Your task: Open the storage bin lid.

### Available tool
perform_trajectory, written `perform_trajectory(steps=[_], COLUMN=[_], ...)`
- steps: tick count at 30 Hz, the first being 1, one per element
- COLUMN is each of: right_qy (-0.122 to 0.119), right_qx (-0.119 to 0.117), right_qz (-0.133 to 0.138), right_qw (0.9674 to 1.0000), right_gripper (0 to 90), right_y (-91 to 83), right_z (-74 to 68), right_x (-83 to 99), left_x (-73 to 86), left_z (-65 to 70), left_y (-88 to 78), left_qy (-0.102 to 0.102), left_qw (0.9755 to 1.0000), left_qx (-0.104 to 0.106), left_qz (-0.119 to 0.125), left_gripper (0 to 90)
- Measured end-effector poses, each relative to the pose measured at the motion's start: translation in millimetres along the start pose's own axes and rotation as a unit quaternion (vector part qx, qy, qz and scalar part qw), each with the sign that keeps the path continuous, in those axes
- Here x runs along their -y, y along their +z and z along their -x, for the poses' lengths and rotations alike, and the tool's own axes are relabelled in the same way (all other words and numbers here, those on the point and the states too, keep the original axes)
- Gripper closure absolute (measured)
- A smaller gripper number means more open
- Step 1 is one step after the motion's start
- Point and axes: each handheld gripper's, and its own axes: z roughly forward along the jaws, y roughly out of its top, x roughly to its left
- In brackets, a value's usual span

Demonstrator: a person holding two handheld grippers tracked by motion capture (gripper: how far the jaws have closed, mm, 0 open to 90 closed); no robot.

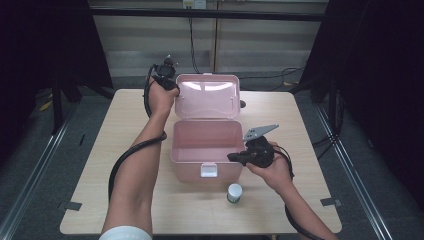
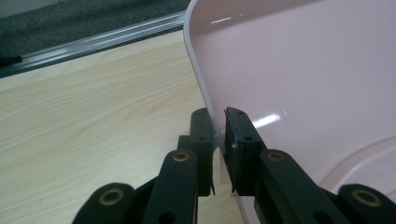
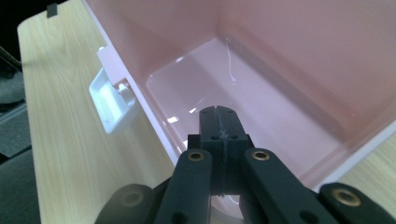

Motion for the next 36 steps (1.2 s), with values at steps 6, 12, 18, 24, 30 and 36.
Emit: perform_trajectory(steps=[6,12,18,24,30,36], right_qy=[0.002,0.002,0.002,0.002,0.003,0.001], right_qx=[0.000,0.002,0.003,0.005,0.007,0.015], right_qz=[0.000,0.001,0.001,0.001,0.002,0.000], right_qw=[1.0000,1.0000,1.0000,1.0000,1.0000,0.9999], right_gripper=[90.0,90.0,90.0,90.0,90.0,90.0], right_y=[-0.3,-0.6,-0.7,-0.8,-0.7,-1.0], right_z=[0.5,0.1,0.3,-0.3,-0.9,-2.6], right_x=[0.4,0.6,0.8,0.8,0.9,0.6], left_x=[5.1,10.3,12.4,16.5,20.8,31.6], left_z=[-4.0,-6.6,-6.0,-6.2,-7.4,-12.0], left_y=[9.0,17.5,21.8,20.5,11.8,-1.0], left_qy=[-0.004,-0.019,-0.014,-0.018,-0.022,-0.021], left_qw=[1.0000,0.9997,0.9996,0.9994,0.9988,0.9987], left_qx=[0.002,0.005,0.012,0.015,0.027,0.026], left_qz=[-0.008,-0.017,-0.021,-0.026,-0.033,-0.039], left_gripper=[80.4,80.2,83.4,82.0,75.6,67.7])
